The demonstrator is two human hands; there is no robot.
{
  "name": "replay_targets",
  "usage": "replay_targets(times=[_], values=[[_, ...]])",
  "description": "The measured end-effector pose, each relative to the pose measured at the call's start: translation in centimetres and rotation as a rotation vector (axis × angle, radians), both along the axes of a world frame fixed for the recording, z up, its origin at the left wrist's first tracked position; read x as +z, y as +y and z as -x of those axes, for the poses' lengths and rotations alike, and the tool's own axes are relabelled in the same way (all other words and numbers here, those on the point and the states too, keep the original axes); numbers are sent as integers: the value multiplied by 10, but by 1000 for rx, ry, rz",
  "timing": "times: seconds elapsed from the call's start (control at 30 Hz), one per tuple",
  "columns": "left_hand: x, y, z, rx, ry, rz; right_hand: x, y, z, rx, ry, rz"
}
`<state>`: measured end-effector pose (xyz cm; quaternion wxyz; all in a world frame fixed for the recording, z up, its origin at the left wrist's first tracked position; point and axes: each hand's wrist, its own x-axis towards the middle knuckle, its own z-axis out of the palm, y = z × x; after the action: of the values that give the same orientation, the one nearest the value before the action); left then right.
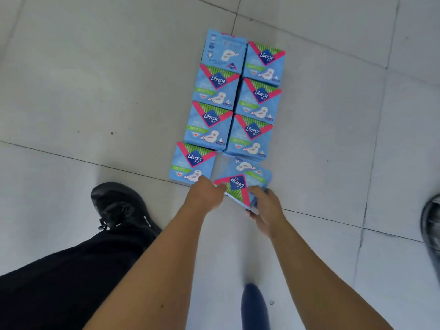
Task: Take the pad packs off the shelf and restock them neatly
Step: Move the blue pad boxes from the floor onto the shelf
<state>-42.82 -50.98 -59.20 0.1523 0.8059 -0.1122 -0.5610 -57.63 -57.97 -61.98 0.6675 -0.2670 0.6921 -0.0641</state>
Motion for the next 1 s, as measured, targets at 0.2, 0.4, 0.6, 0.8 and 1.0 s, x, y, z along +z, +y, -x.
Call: replay_targets(times=[0.2,0.4,0.6,0.8,1.0], values=[[65,5,0,361,256,244,87,16,-7,84,-357,20],[186,39,-61,498,159,579,185,15,-56,313,-404,238],[327,143,-141,236,-39,715,307,49,-160,728,-565,727],[425,273,-192,581,-502,929,395,145,-259,1034,-785,839],[457,370,-218,944,-706,1130,457,250,-350,990,-993,834]])
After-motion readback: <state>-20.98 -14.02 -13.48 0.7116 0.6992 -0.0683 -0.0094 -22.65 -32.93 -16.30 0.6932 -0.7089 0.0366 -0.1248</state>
